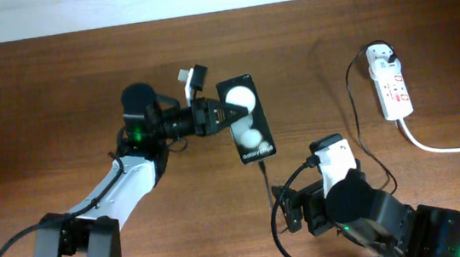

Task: Plug charger to phone and switch on socket

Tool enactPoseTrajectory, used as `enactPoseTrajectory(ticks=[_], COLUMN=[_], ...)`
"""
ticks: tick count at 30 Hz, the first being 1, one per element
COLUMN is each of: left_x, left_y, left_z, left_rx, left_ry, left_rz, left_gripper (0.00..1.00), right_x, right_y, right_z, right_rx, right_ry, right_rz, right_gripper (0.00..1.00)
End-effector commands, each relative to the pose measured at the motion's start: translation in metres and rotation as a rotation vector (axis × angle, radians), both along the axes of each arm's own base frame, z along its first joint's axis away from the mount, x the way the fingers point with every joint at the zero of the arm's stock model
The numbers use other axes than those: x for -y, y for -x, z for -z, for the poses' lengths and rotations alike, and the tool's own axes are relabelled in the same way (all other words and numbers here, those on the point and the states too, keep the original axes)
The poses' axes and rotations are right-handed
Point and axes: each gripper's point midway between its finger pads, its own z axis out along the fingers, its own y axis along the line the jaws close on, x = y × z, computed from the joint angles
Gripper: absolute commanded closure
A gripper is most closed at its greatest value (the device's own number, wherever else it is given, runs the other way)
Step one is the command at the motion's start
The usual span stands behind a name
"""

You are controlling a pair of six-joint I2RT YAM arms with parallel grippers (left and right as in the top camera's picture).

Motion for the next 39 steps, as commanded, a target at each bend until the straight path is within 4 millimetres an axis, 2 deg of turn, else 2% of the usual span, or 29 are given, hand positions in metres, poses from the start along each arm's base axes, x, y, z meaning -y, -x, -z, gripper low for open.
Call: enactPoseTrajectory(ticks=[1, 2, 3, 5, 6, 7, 10, 12, 13, 15, 18, 21, 25, 28, 34, 39], left_x=[0.016, 0.021, 0.027, 0.029, 0.028, 0.027, 0.017, 0.016, 0.018, 0.034, 0.047, 0.049, 0.040, 0.038, 0.031, 0.026], left_y=[-0.014, -0.010, -0.011, -0.011, -0.017, -0.021, -0.037, -0.046, -0.050, -0.062, -0.066, -0.078, -0.082, -0.078, -0.070, -0.072], left_z=[-0.034, -0.033, -0.026, -0.016, -0.001, 0.005, 0.014, 0.012, 0.012, 0.022, 0.041, 0.059, 0.076, 0.093, 0.101, 0.106], left_rx=[0.129, 0.161, 0.120, 0.100, 0.058, 0.050, 0.039, 0.042, 0.039, 0.043, 0.023, 0.000, -0.023, -0.075, -0.123, -0.123], left_ry=[0.023, 0.020, 0.003, -0.028, -0.094, -0.134, -0.343, -0.420, -0.433, -0.456, -0.518, -0.579, -0.658, -0.687, -0.732, -0.767], left_rz=[-0.038, -0.027, -0.042, -0.050, -0.077, -0.092, -0.159, -0.154, -0.148, -0.107, -0.055, -0.061, -0.102, -0.087, -0.081, -0.102], left_gripper=[1.00, 1.00, 1.00, 1.00, 1.00, 1.00, 1.00, 1.00, 1.00, 1.00, 1.00, 1.00, 1.00, 1.00, 1.00, 1.00], right_x=[0.004, 0.004, 0.004, 0.004, 0.006, 0.007, 0.009, 0.013, 0.017, 0.023, 0.025, 0.025, 0.025, 0.025, 0.025, 0.025], right_y=[-0.003, -0.003, -0.004, -0.004, -0.003, -0.002, -0.001, 0.002, 0.004, 0.009, 0.011, 0.011, 0.011, 0.011, 0.011, 0.011], right_z=[-0.006, -0.006, -0.007, -0.009, -0.011, -0.013, -0.014, -0.009, -0.003, 0.005, 0.008, 0.008, 0.008, 0.008, 0.008, 0.008], right_rx=[0.018, 0.018, 0.021, 0.028, 0.034, 0.038, 0.041, 0.025, 0.009, -0.018, -0.029, -0.029, -0.029, -0.029, -0.029, -0.029], right_ry=[-0.009, -0.009, -0.013, -0.021, -0.030, -0.036, -0.039, -0.014, 0.011, 0.053, 0.066, 0.067, 0.066, 0.067, 0.066, 0.067], right_rz=[0.028, 0.028, 0.029, 0.031, 0.031, 0.031, 0.031, 0.031, 0.030, 0.029, 0.027, 0.027, 0.027, 0.027, 0.027, 0.027], right_gripper=[0.01, 0.01, 0.01, 0.01, 0.01, 0.01, 0.01, 0.01, 0.01, 0.01, 0.02, 0.01, 0.01, 0.01, 0.01, 0.01])
